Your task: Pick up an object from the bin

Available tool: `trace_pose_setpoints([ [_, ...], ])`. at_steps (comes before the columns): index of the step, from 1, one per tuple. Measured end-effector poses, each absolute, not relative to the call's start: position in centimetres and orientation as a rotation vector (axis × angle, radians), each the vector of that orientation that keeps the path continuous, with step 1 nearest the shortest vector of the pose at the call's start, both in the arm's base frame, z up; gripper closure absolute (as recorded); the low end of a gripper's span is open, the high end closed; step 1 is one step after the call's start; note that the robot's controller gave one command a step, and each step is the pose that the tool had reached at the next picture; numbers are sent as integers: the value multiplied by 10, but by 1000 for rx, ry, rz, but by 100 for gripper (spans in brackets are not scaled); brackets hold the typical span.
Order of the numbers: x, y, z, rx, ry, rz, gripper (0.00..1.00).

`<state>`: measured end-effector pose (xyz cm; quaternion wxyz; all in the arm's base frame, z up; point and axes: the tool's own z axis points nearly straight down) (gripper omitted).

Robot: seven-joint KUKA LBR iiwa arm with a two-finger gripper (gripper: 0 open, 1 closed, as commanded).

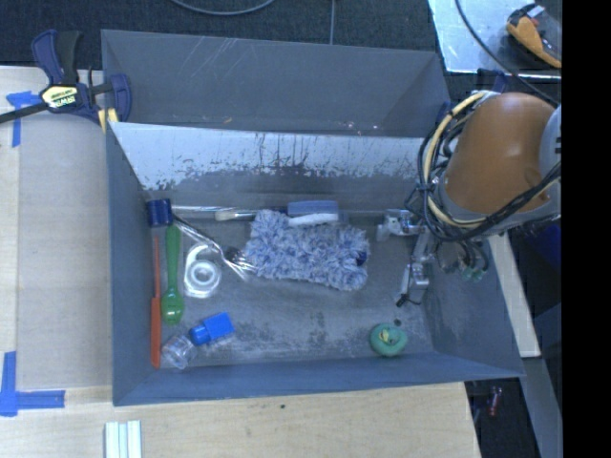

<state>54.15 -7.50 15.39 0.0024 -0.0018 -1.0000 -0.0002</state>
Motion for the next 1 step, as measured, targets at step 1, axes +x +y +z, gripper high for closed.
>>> trace_pose_setpoints([
  [1, 543, -75, 159, 0, -3145, 1, 0],
])
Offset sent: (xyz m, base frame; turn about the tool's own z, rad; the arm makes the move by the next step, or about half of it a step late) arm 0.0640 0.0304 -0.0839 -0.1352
